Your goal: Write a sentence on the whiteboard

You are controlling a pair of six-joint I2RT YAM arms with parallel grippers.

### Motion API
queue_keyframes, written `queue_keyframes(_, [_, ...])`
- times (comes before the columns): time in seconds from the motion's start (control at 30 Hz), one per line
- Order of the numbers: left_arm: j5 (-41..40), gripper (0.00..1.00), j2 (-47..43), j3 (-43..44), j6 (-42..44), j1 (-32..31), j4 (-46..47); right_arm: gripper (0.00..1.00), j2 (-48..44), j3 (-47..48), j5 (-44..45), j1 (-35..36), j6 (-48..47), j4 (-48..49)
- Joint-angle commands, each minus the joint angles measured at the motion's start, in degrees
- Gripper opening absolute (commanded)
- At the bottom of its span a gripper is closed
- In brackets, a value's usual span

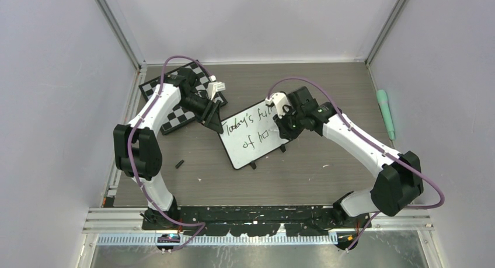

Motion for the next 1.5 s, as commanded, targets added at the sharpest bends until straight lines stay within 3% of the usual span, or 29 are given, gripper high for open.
queue_keyframes(0.0, [0.46,0.49,-1.84,1.04,0.26,-0.27,-0.05,0.0,-0.27,1.91,0.58,-0.38,-0.93,0.31])
queue_keyframes(0.87, [0.11,0.49,-1.98,0.3,0.13,-0.25,0.31,0.0,3.24,5.28,2.7,-0.78,-1.34,1.52])
queue_keyframes(1.47, [0.21,0.49,-1.57,0.61,0.11,-0.23,0.33,0.0,0.31,-2.68,-0.34,-0.64,0.53,1.48])
